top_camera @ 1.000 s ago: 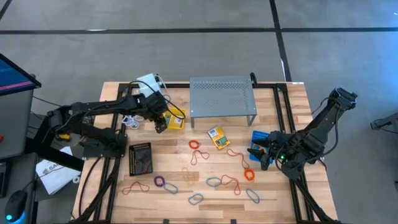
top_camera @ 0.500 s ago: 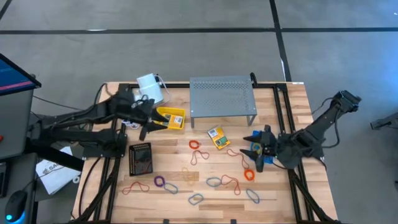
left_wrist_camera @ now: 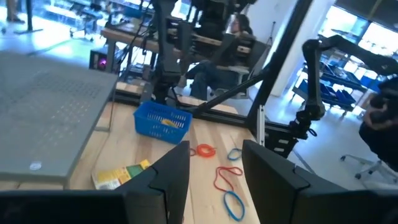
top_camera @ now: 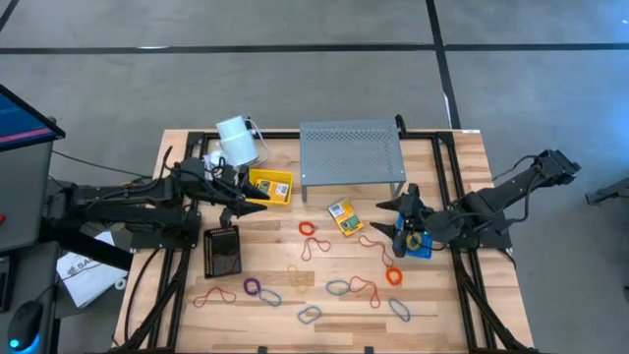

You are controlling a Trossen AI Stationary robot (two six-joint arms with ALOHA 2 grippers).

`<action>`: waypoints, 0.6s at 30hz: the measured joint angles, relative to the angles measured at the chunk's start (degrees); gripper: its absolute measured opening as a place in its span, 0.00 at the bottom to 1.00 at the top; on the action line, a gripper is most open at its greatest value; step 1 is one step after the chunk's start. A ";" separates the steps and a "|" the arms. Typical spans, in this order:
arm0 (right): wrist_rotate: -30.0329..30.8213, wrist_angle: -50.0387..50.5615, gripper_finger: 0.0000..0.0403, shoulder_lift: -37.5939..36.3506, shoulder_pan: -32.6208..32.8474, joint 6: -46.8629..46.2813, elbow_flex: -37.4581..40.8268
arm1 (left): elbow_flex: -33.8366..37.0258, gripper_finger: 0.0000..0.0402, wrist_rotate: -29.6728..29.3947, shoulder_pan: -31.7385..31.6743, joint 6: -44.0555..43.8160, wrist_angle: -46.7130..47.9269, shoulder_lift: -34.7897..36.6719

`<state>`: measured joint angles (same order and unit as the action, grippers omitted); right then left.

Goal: Pick & Place Office Desk Supplies
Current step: Put the red rubber band into the black bin

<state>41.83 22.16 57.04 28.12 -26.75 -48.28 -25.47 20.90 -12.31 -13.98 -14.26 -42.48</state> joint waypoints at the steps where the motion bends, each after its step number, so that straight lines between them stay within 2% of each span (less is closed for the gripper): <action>1: -0.03 0.07 0.63 0.36 -0.29 0.25 -0.33 | 0.00 0.35 0.04 0.03 0.05 0.04 0.00; 8: -2.01 0.75 0.63 0.46 -0.35 -0.84 -0.98 | -0.06 0.35 -0.06 1.53 1.34 2.70 -1.64; 14: -8.59 1.48 0.63 5.22 -1.05 -5.02 -1.27 | -0.02 0.35 0.00 3.42 1.76 6.18 -1.88; 18: -14.27 12.23 0.60 12.17 -3.07 -12.32 -7.29 | -0.02 0.35 -0.04 3.42 2.02 6.26 -1.88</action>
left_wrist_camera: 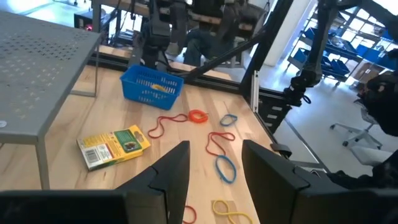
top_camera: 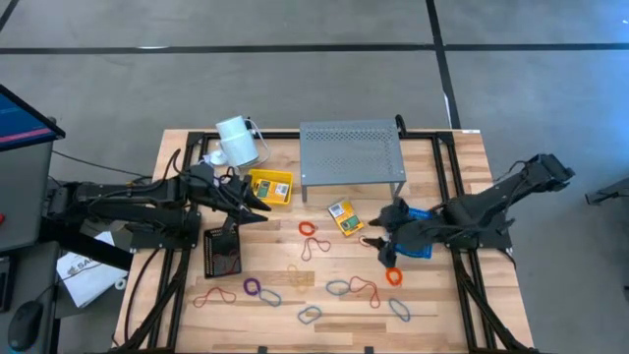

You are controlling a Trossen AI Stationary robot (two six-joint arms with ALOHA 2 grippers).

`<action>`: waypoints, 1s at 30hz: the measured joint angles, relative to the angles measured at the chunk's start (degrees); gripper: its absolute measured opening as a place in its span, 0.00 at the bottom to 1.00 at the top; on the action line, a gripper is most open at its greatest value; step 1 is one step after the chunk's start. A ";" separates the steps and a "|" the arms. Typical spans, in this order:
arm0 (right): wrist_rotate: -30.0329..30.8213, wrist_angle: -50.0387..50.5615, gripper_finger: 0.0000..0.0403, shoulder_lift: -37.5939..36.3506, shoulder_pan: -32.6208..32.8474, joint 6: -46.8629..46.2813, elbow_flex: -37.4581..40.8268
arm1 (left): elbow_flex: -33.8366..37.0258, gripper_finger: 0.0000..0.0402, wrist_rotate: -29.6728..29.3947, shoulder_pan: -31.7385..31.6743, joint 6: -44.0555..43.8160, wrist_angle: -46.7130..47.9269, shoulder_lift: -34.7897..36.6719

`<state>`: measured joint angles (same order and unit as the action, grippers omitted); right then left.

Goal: Pick & Place Office Desk Supplies
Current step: Put the red rubber band into the black bin

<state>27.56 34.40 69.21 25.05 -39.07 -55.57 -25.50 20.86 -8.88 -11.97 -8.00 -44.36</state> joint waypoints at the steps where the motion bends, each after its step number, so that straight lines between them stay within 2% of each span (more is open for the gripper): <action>1: -1.40 3.65 0.59 1.88 -0.34 -1.66 -1.93 | 0.00 0.35 0.00 0.00 0.02 0.17 -0.02; 10: -3.41 25.05 0.44 14.61 -0.35 -12.98 -17.33 | 0.00 0.35 0.00 -0.02 0.16 0.14 0.00; 17: -8.65 30.94 0.36 21.24 -0.86 -14.02 -19.19 | 0.00 0.36 -0.02 -0.02 1.85 0.14 0.00; 21: -10.53 33.48 0.40 25.91 -1.37 -10.25 -19.18 | 0.00 0.36 -0.02 -0.02 3.03 0.25 0.00; 30: -11.07 34.86 0.60 34.83 -5.21 -7.78 -19.17 | 0.00 0.35 -0.02 -0.02 3.15 0.85 0.00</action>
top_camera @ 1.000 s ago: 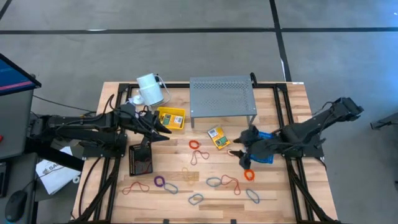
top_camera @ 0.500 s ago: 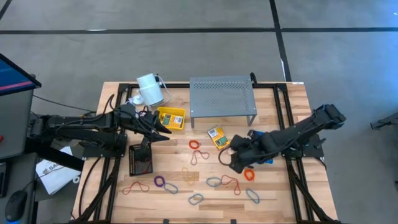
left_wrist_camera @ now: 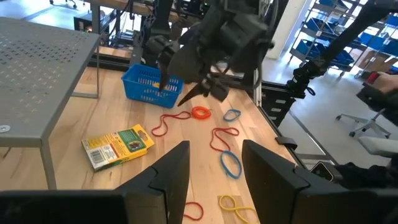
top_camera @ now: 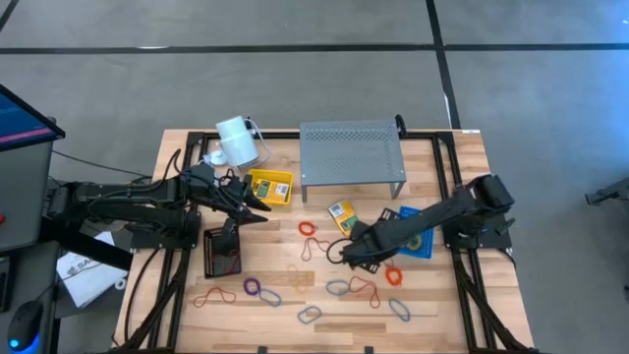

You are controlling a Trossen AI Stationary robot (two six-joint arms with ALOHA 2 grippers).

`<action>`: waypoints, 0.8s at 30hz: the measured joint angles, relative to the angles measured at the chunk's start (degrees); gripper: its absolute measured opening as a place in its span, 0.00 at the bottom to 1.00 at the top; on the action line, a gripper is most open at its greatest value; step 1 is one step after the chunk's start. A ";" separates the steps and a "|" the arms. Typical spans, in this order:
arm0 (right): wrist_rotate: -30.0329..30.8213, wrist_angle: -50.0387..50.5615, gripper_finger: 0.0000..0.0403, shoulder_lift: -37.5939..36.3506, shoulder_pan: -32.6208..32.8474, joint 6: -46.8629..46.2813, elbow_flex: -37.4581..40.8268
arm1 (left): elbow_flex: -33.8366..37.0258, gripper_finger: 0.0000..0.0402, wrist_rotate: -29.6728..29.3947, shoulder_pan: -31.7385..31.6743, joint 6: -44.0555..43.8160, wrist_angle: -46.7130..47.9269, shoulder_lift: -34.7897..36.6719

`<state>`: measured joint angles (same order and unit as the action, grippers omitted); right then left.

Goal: Pick & Place Office Desk Supplies
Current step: Put the red rubber band into the black bin

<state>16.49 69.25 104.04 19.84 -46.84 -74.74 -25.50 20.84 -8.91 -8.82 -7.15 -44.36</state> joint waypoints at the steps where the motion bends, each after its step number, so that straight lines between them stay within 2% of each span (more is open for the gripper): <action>1: 0.00 -0.16 0.60 0.73 -0.32 0.58 0.00 | -0.02 0.35 -0.01 0.00 0.00 0.31 0.00; 6: -0.47 -2.26 0.60 3.48 -0.96 2.57 0.24 | -0.02 0.35 0.00 0.00 0.02 2.41 0.00; 9: -3.15 -6.96 0.60 3.41 -1.52 4.20 2.53 | -0.02 0.35 -0.01 0.00 0.02 2.94 0.00; 17: -7.89 -19.66 0.59 -2.67 -3.66 7.86 12.84 | -0.02 0.35 0.00 0.00 1.44 3.29 0.00; 24: -10.45 -26.16 0.59 -6.85 -6.71 9.60 21.76 | -0.02 0.35 -0.02 0.00 1.46 3.31 0.00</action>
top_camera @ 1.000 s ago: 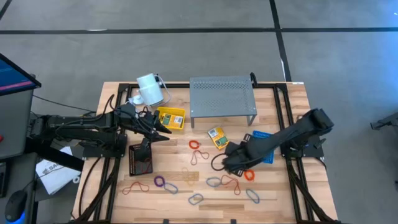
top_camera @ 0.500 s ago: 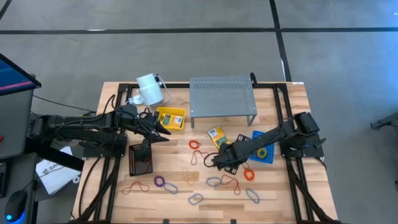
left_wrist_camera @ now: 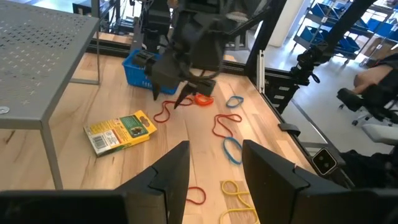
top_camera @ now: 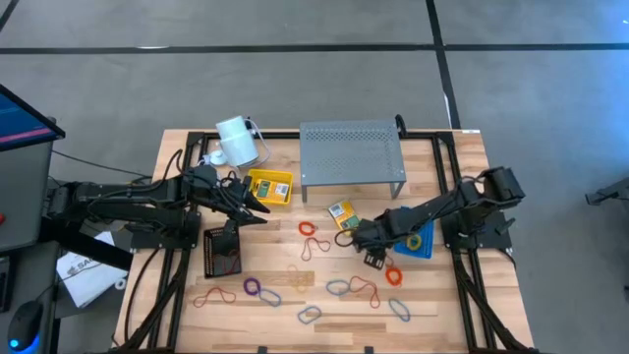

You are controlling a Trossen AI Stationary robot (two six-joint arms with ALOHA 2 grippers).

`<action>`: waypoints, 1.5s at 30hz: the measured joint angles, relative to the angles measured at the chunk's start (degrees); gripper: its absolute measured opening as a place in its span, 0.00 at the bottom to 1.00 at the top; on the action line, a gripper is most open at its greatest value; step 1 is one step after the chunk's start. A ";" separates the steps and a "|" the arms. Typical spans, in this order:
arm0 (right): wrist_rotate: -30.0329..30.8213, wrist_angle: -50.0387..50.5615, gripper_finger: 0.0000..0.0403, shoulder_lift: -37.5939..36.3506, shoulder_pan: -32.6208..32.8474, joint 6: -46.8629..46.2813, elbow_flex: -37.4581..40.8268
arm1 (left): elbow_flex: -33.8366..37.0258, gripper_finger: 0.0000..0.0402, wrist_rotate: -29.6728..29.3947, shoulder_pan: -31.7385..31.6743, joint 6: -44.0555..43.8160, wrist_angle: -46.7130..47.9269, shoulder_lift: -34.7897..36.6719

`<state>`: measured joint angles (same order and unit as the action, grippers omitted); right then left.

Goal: Pick & Place Office Desk Supplies
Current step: Put the red rubber band into the black bin

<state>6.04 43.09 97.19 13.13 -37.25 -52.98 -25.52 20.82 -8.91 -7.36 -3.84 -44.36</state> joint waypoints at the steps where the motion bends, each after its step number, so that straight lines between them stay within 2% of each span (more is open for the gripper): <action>1: 0.01 -0.84 0.59 -0.13 -0.32 0.20 0.87 | 0.00 0.35 0.00 0.00 -0.02 0.00 0.00; 9: -0.65 -3.10 0.59 0.74 -2.06 4.76 2.57 | 0.00 0.35 0.00 0.00 -0.15 0.01 0.00; 12: -1.35 -3.41 0.54 0.79 -2.38 4.91 2.63 | 0.00 0.35 0.02 0.00 -0.15 0.00 0.00; 15: -2.52 -3.67 0.41 0.85 -2.89 4.87 2.63 | 0.00 0.35 0.02 0.00 -0.15 0.00 0.00; 20: -3.23 -3.48 0.09 0.89 -3.79 4.38 2.67 | 0.00 0.35 0.00 0.00 -0.17 0.00 0.00; 22: -3.48 -3.48 0.03 0.92 -3.99 4.27 2.69 | 0.00 0.35 0.02 0.00 -0.37 0.00 0.00; 33: -4.71 -3.76 0.00 -2.50 -4.15 0.51 3.24 | 0.00 0.35 0.00 0.00 -0.59 -0.02 0.00; 45: -3.96 -4.10 0.00 -14.53 -1.33 -4.30 3.03 | 0.00 0.35 0.01 -0.01 -0.61 -0.05 0.00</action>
<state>2.09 38.99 82.65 11.80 -41.55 -49.95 -25.52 20.83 -8.92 -7.97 -3.88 -44.36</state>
